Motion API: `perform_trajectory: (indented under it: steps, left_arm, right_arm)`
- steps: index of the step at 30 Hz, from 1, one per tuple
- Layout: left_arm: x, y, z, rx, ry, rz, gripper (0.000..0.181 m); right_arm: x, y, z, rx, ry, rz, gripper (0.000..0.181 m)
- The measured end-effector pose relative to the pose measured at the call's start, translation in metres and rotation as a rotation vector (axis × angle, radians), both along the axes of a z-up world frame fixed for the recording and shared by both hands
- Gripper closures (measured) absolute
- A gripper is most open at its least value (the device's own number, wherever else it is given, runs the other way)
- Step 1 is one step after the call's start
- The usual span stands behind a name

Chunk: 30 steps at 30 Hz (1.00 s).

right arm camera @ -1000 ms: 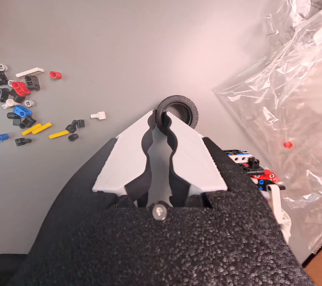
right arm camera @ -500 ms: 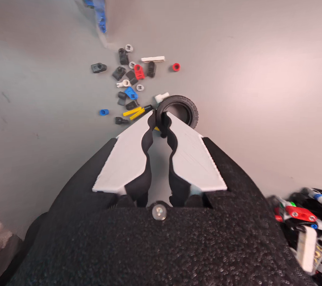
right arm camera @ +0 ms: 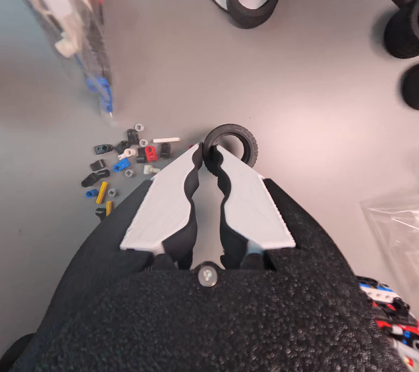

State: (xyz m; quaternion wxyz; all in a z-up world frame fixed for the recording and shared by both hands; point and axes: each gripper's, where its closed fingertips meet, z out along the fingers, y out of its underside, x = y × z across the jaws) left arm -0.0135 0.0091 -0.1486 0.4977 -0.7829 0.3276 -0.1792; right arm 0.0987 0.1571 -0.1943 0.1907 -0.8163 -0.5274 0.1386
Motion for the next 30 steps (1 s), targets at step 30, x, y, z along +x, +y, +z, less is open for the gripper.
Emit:
perform_trajectory:
  steps: [30]
  left_arm:
    - [0.001,-0.001,-0.004,-0.011,0.007,-0.007,0.124]
  right_arm:
    - [-0.051,-0.054,-0.008,-0.005,-0.053,0.251,0.173]
